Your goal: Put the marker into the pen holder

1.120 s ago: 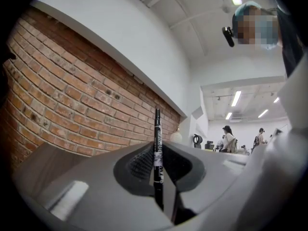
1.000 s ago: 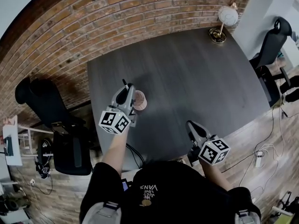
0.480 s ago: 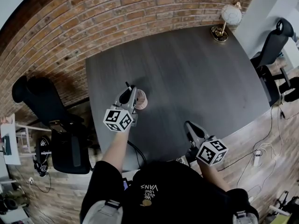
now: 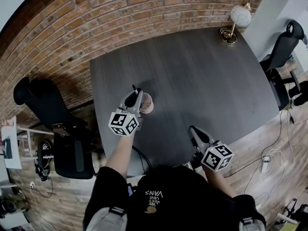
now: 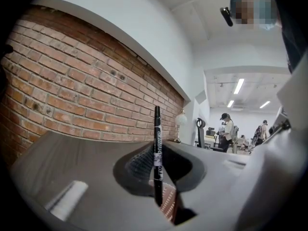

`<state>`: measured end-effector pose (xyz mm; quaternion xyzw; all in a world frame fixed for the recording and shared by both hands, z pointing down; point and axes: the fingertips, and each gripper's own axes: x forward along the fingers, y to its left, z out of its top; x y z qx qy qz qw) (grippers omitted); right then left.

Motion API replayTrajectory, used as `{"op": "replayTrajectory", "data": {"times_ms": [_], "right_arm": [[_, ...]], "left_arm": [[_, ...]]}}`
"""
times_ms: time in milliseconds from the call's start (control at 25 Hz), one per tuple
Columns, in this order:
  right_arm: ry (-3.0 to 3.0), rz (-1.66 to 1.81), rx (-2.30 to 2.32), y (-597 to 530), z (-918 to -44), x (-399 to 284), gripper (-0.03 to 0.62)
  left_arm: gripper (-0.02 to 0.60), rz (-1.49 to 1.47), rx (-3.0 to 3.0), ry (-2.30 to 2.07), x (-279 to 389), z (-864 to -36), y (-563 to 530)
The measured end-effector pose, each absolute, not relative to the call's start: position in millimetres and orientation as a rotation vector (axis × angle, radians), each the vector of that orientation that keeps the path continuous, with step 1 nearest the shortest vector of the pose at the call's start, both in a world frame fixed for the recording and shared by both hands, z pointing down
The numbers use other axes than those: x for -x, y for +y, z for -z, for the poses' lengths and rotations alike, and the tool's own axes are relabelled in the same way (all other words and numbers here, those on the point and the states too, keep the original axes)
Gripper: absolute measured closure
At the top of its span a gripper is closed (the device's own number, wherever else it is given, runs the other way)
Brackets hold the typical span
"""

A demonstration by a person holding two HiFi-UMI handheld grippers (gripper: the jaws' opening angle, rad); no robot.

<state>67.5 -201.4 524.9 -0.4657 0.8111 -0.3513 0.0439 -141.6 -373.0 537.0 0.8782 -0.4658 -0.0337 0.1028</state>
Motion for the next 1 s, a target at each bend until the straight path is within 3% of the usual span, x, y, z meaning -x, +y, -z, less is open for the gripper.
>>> {"op": "replayTrajectory", "data": {"times_ms": [1000], "right_arm": [[2.470,1.047,1.420,-198.6,-520.9,-71.5,0.594]], "left_arm": [[0.499,0.110,-2.545,-1.406,146.8,-538.3,-372.1]]}}
